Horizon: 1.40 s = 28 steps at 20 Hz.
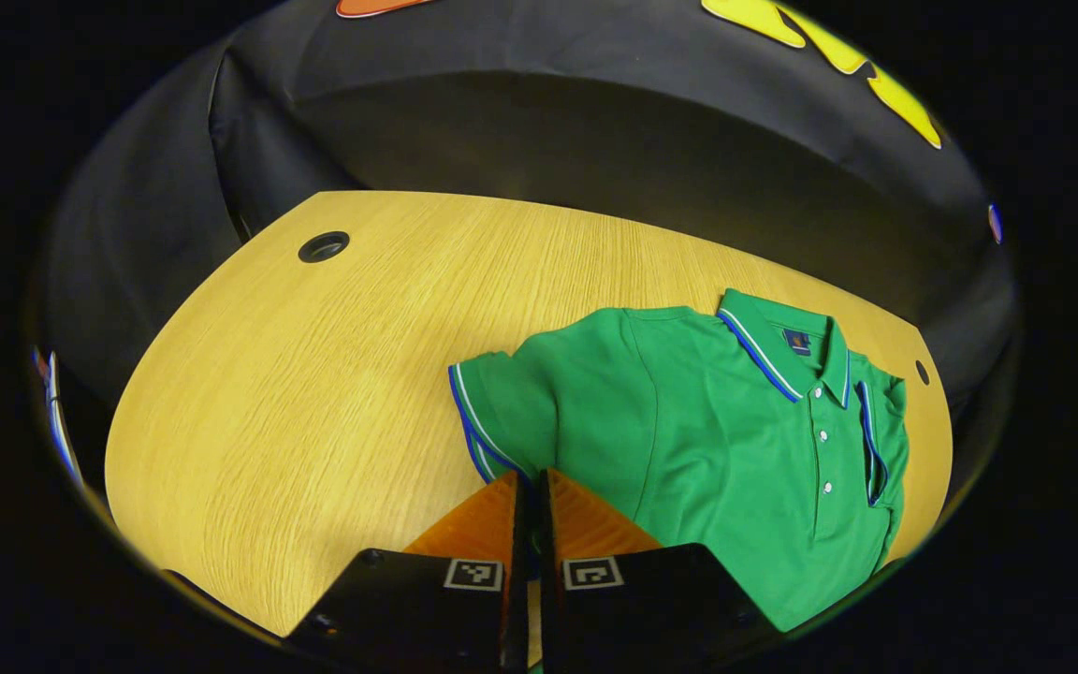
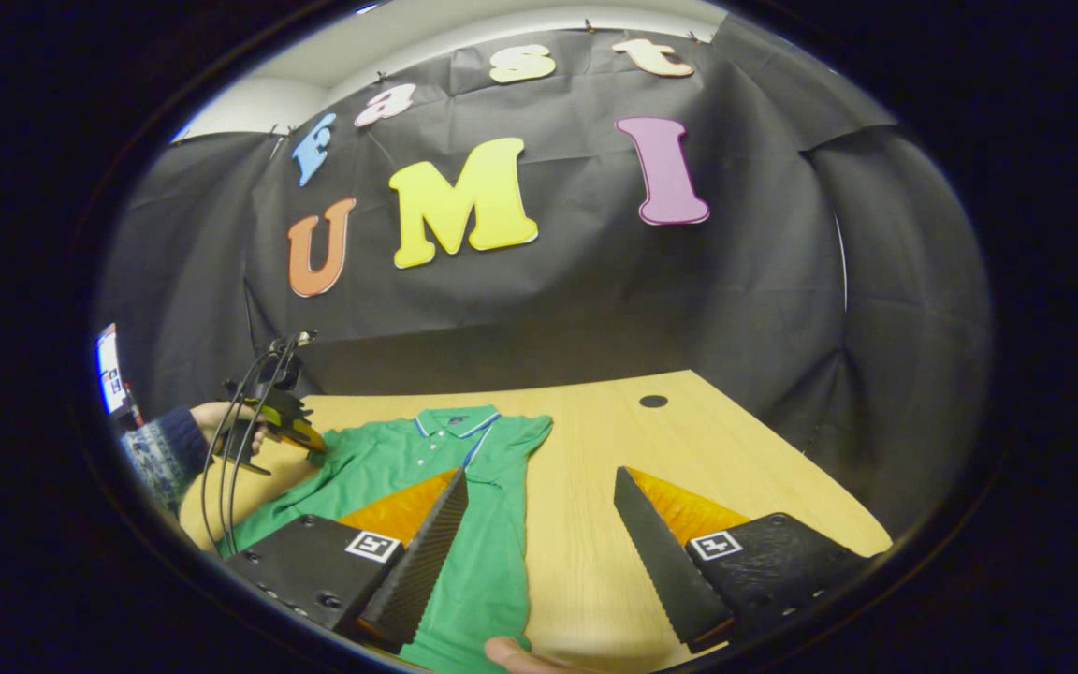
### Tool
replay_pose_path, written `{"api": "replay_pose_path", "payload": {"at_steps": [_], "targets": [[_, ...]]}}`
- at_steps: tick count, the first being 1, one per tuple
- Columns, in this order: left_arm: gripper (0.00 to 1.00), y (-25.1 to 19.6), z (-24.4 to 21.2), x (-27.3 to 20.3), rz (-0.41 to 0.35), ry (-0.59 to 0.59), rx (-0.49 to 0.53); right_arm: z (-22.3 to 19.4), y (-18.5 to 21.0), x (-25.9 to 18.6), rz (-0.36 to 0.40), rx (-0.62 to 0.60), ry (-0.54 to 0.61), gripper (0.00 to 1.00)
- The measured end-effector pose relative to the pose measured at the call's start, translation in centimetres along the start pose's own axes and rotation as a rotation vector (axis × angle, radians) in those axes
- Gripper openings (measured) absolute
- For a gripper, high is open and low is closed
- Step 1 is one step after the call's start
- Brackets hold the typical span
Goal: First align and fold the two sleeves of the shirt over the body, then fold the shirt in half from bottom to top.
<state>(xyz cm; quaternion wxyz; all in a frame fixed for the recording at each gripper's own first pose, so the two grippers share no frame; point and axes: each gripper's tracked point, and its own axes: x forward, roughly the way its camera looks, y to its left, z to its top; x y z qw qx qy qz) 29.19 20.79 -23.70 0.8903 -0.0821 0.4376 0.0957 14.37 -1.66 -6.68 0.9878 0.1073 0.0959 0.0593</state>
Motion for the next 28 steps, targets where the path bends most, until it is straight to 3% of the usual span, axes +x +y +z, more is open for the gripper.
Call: {"api": "replay_pose_path", "payload": {"at_steps": [5,7,9,11,14,17,19,20,21,22,23,24,25,28], "targets": [[0.06,-1.2,2.5,-2.8,0.021,-0.074,0.06,0.4,-0.8,0.0,-0.003,0.032,-0.007,0.96],[0.07,-2.9,3.2,-3.6,0.008,-0.089,0.088,0.8,-1.2,-0.1,-0.009,0.043,-0.015,1.0],[0.07,-5.2,3.4,-3.9,-0.006,-0.091,0.126,0.8,-1.4,-0.2,-0.011,0.054,-0.017,0.96],[0.06,-7.1,3.2,-3.6,0.011,-0.087,0.195,0.9,-1.5,-0.2,-0.011,0.062,-0.016,0.92],[0.07,-10.5,2.3,-2.6,0.042,-0.07,0.306,1.0,-1.6,-0.2,-0.013,0.054,-0.022,0.96],[0.1,-14.5,0.5,-2.2,0.018,-0.041,0.387,1.1,-1.6,-0.3,-0.02,0.041,-0.03,0.96],[0.27,-17.1,-0.6,-3.3,-0.026,-0.044,0.427,1.1,-1.8,-0.3,-0.026,0.034,-0.034,0.96],[0.55,-18.0,-0.6,-4.1,-0.038,-0.06,0.438,1.1,-1.8,-0.3,-0.029,0.038,-0.033,0.96],[0.59,-18.9,-0.3,-5.2,-0.044,-0.085,0.445,1.0,-1.7,-0.3,-0.027,0.044,-0.03,0.96],[0.74,-19.6,0.2,-6.4,-0.049,-0.118,0.449,0.9,-1.7,-0.4,-0.024,0.049,-0.026,0.96],[0.77,-20.0,0.6,-8.0,-0.055,-0.159,0.451,0.9,-1.5,-0.4,-0.022,0.05,-0.025,0.96],[0.95,-20.5,0.9,-9.7,-0.066,-0.197,0.449,1.0,-1.4,-0.4,-0.021,0.044,-0.025,0.96],[1.0,-20.7,1.2,-11.1,-0.076,-0.229,0.443,1.0,-1.3,-0.6,-0.023,0.036,-0.028,0.96],[1.0,-20.6,1.5,-15.8,-0.106,-0.321,0.4,1.4,-0.7,-1.4,-0.023,0.013,-0.043,0.96]]}}
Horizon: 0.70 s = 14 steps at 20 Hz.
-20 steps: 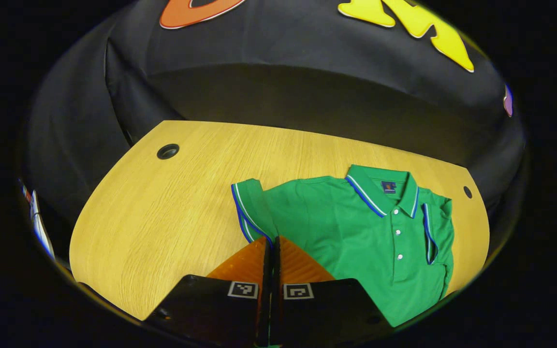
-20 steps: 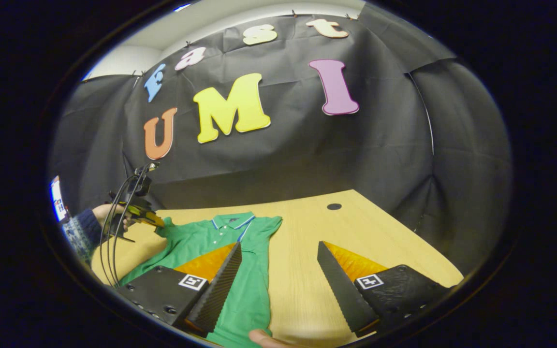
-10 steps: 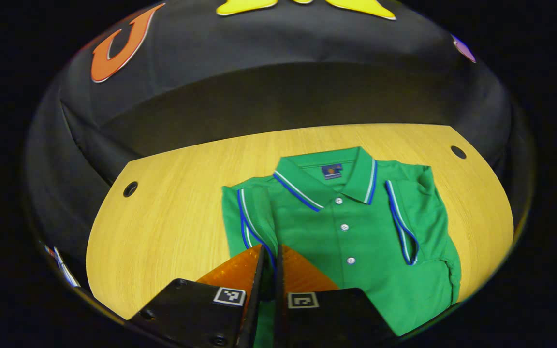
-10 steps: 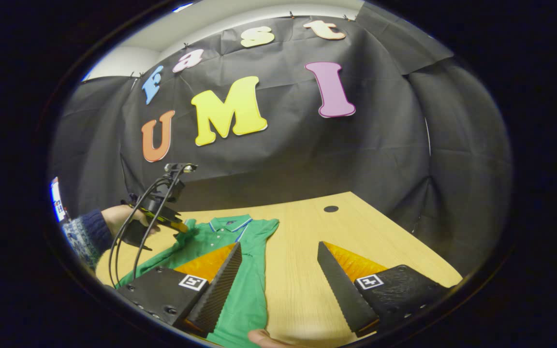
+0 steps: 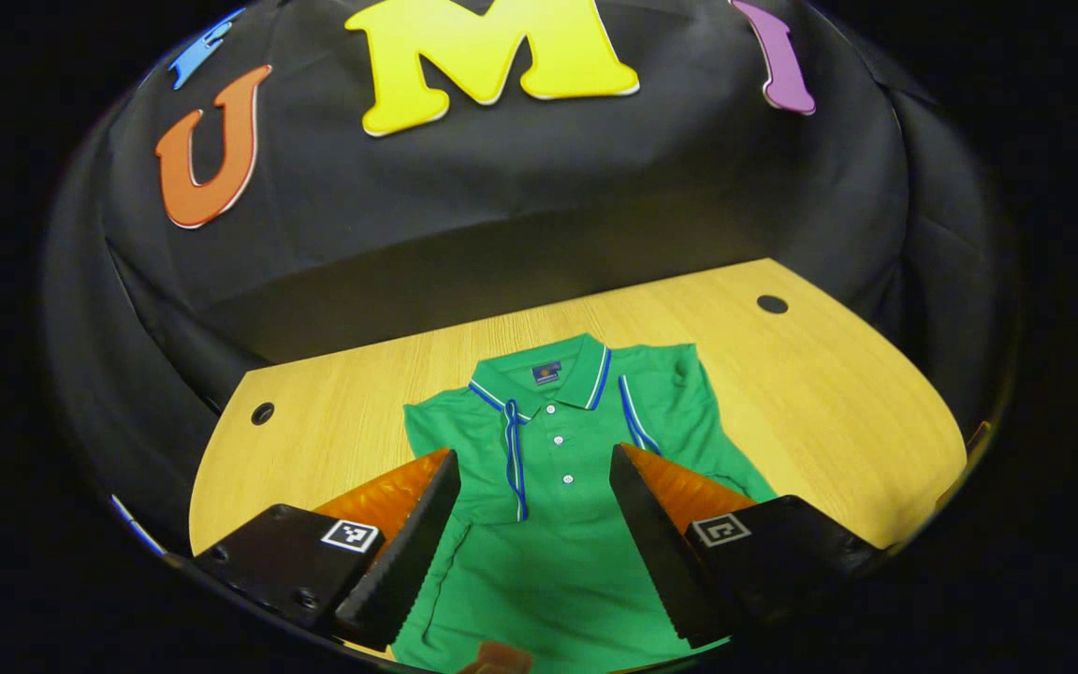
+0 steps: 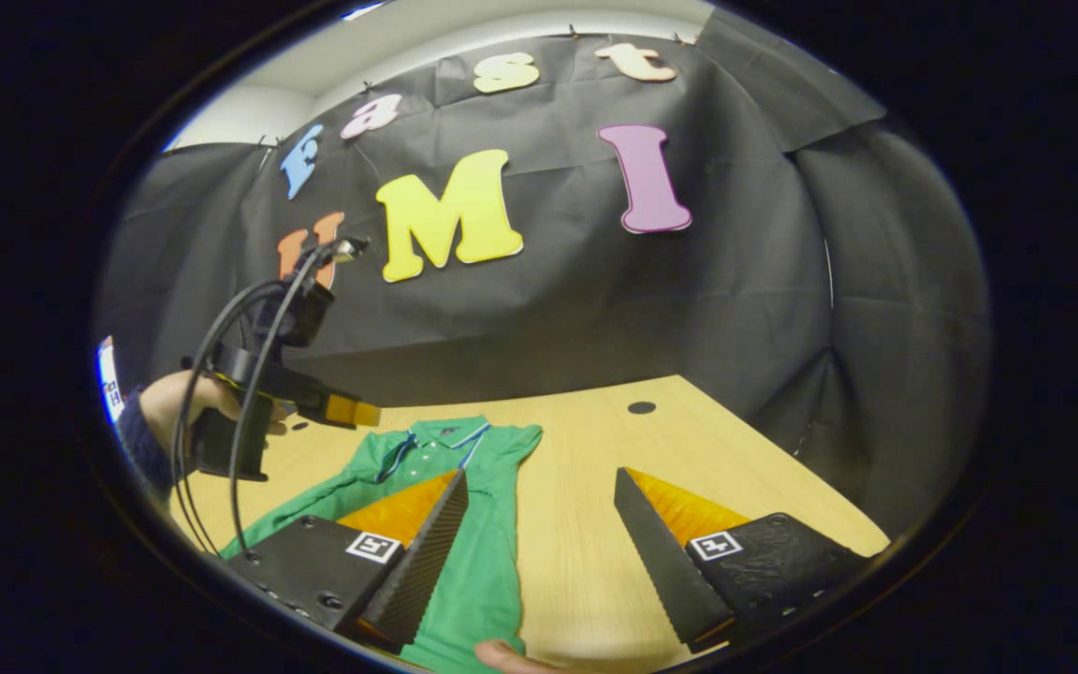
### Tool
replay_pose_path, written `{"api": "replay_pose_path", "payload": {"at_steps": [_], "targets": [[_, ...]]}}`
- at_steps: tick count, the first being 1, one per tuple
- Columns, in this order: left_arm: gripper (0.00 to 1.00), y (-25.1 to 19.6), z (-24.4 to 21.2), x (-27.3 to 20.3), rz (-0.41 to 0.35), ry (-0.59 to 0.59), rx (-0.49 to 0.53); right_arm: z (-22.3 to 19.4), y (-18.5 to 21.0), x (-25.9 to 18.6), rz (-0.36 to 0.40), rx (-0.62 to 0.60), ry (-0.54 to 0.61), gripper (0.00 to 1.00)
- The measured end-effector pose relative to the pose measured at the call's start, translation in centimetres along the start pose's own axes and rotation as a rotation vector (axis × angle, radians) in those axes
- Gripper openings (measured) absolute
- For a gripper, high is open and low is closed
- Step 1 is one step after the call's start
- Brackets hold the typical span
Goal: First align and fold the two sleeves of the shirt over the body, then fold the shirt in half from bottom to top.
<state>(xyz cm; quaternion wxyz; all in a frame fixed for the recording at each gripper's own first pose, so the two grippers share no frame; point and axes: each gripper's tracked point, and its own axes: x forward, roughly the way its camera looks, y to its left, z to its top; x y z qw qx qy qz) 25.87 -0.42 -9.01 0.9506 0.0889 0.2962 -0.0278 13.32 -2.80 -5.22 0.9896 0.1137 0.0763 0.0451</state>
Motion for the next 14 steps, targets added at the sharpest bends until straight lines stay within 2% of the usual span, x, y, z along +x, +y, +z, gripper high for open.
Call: {"api": "replay_pose_path", "payload": {"at_steps": [1,2,5,7,9,10,11,12,14], "targets": [[1.0,0.2,0.4,-1.5,0.0,-0.029,-0.023,0.1,0.2,-0.4,-0.001,-0.004,-0.006,0.92],[1.0,0.5,0.6,-3.2,0.003,-0.054,-0.047,0.3,0.4,-0.8,-0.001,-0.007,-0.012,0.96],[1.0,1.5,0.3,-7.6,0.002,-0.134,-0.102,0.0,1.4,-2.8,0.019,0.011,-0.016,0.96],[1.0,2.8,-0.8,-10.6,0.026,-0.182,-0.081,-0.8,2.1,-4.5,0.038,0.027,0.001,0.96],[1.0,4.5,-3.3,-13.5,0.078,-0.219,-0.072,-1.4,2.5,-6.3,0.044,0.005,0.017,0.92],[1.0,4.9,-4.8,-14.6,0.084,-0.231,-0.083,-1.7,2.6,-7.2,0.037,-0.021,0.018,0.96],[1.0,5.1,-6.2,-15.4,0.084,-0.236,-0.1,-1.7,2.8,-8.2,0.034,-0.047,0.012,0.92],[1.0,5.6,-7.9,-16.3,0.092,-0.233,-0.106,-1.8,3.2,-9.2,0.041,-0.055,0.003,0.96],[1.0,7.1,-11.2,-18.1,0.119,-0.235,-0.13,-2.5,3.7,-10.8,0.052,-0.071,0.0,0.96]]}}
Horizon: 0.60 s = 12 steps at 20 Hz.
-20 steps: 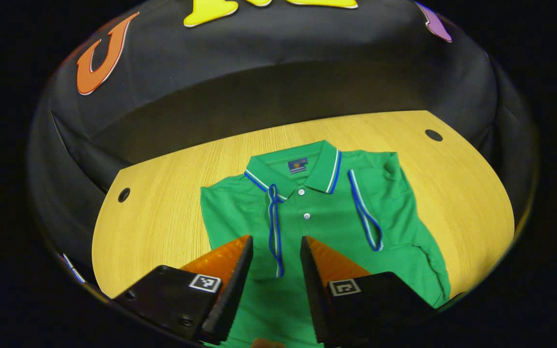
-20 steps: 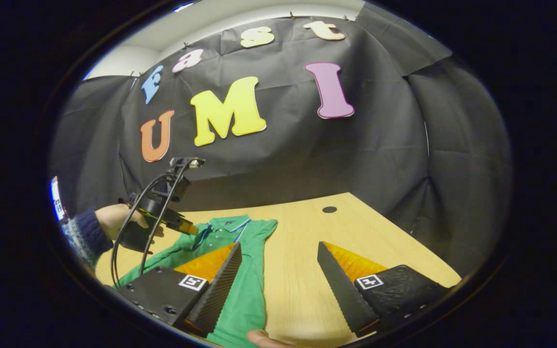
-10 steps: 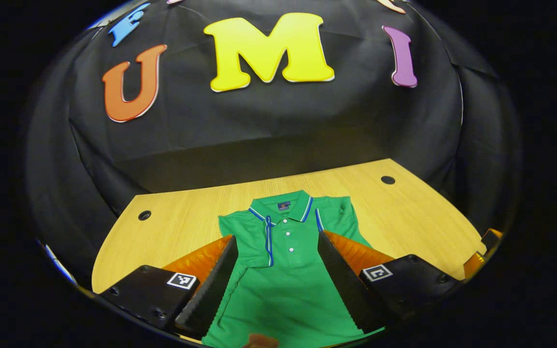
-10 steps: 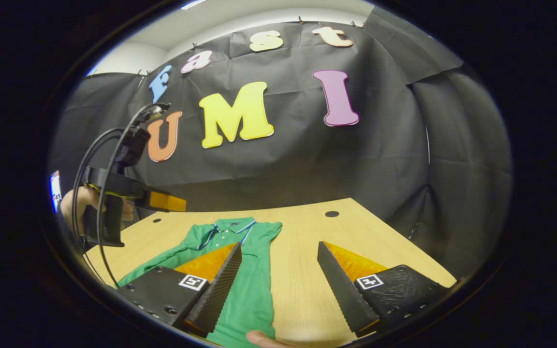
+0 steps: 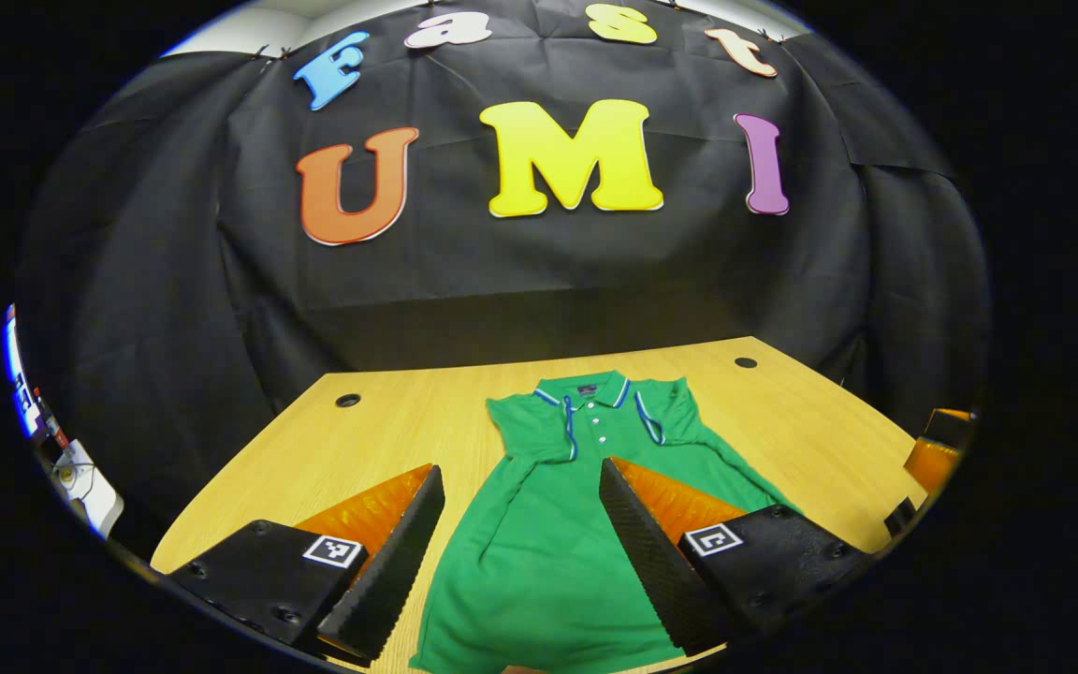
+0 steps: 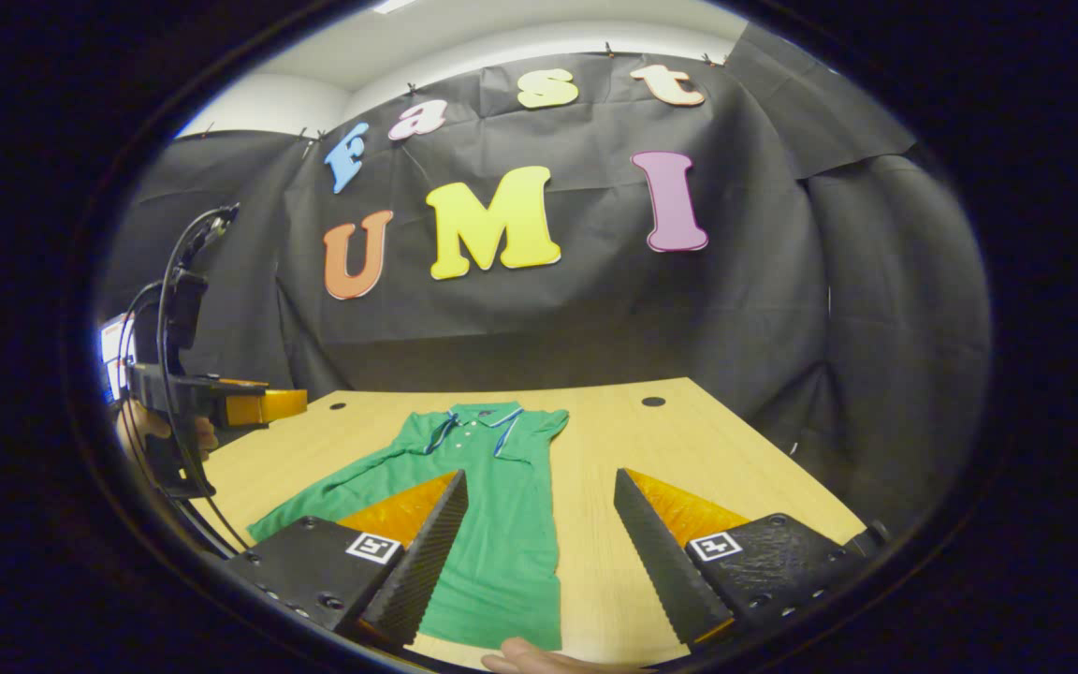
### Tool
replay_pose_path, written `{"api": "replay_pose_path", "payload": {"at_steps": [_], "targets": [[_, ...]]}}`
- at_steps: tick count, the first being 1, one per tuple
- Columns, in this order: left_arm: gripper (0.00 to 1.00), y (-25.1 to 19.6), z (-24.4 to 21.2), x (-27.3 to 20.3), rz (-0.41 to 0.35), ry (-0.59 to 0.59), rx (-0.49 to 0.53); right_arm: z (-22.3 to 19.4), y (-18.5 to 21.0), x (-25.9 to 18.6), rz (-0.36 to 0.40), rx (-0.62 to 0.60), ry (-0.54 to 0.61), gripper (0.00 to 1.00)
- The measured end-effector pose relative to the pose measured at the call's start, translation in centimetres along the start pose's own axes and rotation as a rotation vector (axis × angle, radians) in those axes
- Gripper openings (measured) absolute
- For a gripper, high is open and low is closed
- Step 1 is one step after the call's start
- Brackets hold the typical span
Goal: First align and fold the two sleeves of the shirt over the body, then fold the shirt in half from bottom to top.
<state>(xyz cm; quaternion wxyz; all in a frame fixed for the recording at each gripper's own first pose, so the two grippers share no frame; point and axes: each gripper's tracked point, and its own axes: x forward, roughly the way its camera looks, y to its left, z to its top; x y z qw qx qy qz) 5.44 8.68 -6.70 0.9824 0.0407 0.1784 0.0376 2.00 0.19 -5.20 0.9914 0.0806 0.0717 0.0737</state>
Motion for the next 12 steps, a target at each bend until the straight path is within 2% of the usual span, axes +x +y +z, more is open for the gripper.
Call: {"api": "replay_pose_path", "payload": {"at_steps": [4,7,9,12], "targets": [[1.0,1.5,-5.4,-2.8,-0.03,0.046,-0.089,-3.0,-1.1,-1.5,-0.067,-0.08,0.028,0.96],[1.0,4.5,-8.0,-4.3,0.033,0.043,-0.082,-5.9,-1.1,-2.4,-0.042,-0.06,0.088,0.94],[1.0,4.9,-10.1,-4.6,0.031,0.055,-0.097,-7.3,-1.9,-2.4,-0.07,-0.061,0.109,0.96],[1.0,5.1,-13.5,-4.4,0.03,0.118,-0.091,-10.9,-2.3,-1.4,-0.096,-0.085,0.201,0.96]]}}
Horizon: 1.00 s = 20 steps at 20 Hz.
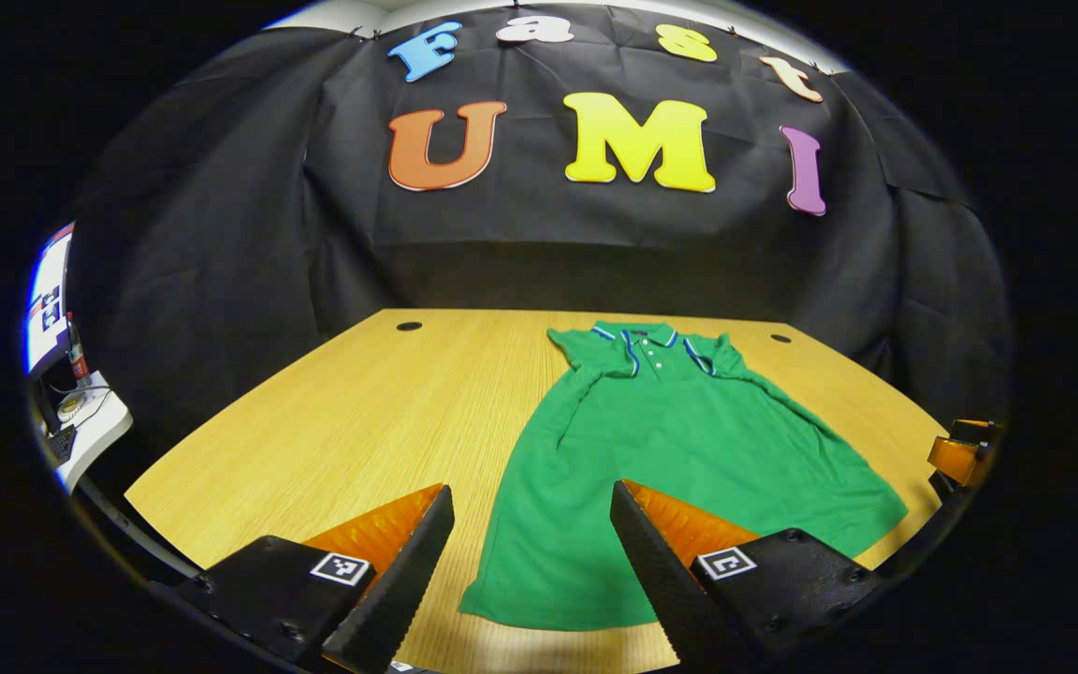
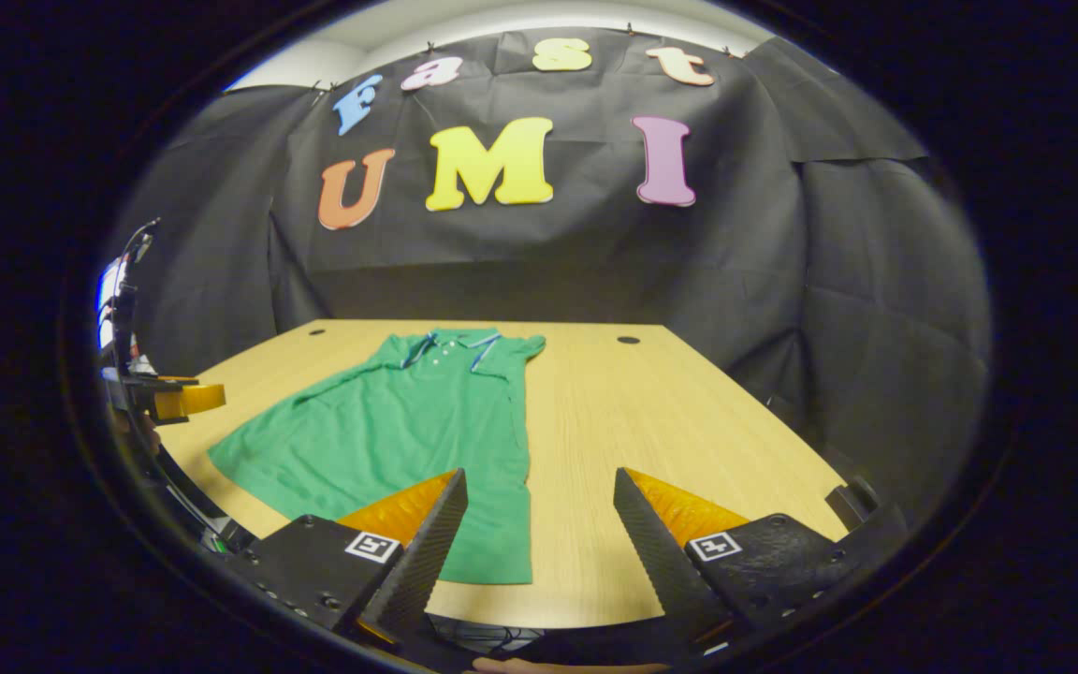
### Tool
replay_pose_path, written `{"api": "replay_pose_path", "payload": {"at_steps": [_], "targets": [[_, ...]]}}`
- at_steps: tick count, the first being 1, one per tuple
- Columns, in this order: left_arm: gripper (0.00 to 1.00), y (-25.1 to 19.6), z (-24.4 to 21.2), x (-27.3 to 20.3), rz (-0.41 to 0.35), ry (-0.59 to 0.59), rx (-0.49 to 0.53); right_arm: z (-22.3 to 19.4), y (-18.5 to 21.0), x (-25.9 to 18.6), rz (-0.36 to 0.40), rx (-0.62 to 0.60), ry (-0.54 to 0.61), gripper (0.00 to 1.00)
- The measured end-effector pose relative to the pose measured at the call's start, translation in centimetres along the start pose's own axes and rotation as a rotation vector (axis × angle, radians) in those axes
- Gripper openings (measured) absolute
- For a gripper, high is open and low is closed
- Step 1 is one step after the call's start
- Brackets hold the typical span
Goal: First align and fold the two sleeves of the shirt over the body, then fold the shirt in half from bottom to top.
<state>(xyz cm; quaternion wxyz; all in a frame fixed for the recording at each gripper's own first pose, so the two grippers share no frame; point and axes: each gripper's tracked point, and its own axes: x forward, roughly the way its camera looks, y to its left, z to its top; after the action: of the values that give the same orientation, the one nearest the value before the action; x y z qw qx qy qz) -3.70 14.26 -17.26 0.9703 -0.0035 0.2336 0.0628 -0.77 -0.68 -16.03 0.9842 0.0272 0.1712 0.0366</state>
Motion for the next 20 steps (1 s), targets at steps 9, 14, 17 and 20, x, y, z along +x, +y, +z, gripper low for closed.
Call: {"api": "replay_pose_path", "payload": {"at_steps": [9,14,17,20], "targets": [[1.0,0.9,-4.9,1.0,0.0,0.088,-0.008,-4.5,2.3,2.2,0.027,-0.01,0.118,0.96],[1.0,0.6,-6.2,1.3,-0.011,0.118,-0.005,-5.5,2.4,2.4,0.028,0.0,0.153,0.96],[1.0,0.4,-6.1,1.5,-0.005,0.104,0.017,-5.8,2.4,2.4,0.042,0.026,0.156,0.97],[1.0,0.5,-6.1,1.6,-0.003,0.102,0.009,-5.8,2.4,2.5,0.043,0.023,0.136,0.97]]}}
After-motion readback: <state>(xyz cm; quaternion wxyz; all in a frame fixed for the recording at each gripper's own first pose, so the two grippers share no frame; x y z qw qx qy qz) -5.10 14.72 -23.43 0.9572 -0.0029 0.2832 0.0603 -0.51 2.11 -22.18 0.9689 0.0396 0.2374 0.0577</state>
